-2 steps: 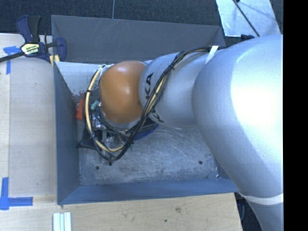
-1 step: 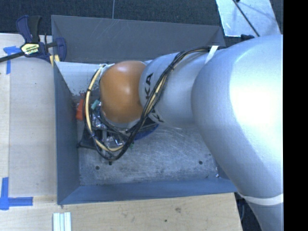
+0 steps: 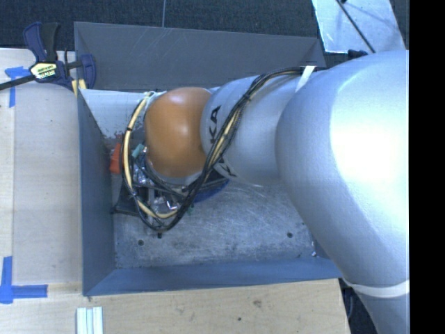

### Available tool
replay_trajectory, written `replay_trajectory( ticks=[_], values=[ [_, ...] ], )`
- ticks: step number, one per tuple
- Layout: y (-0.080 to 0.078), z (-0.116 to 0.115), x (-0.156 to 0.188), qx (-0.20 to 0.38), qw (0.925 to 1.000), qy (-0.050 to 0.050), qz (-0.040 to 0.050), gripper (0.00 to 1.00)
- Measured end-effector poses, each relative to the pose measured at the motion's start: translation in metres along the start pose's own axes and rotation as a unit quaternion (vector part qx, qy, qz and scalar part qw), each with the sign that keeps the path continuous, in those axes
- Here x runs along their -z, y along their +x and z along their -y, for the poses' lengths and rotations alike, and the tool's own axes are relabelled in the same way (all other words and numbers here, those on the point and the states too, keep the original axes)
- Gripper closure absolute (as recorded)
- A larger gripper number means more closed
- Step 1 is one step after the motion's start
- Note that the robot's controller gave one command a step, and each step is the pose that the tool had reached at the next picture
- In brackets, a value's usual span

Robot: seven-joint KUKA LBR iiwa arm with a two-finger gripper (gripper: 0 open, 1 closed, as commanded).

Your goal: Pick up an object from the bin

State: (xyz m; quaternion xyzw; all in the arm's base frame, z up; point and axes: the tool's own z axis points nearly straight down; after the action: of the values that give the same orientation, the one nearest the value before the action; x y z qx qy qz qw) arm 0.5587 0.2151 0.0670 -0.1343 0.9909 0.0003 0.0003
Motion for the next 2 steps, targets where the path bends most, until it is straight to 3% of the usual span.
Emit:
replay_trajectory(
  ticks=[2],
  values=[
    [-0.0014, 0.0015, 0.0005, -0.003, 1.0, 0.0, 0.001, 0.0]
  ],
)
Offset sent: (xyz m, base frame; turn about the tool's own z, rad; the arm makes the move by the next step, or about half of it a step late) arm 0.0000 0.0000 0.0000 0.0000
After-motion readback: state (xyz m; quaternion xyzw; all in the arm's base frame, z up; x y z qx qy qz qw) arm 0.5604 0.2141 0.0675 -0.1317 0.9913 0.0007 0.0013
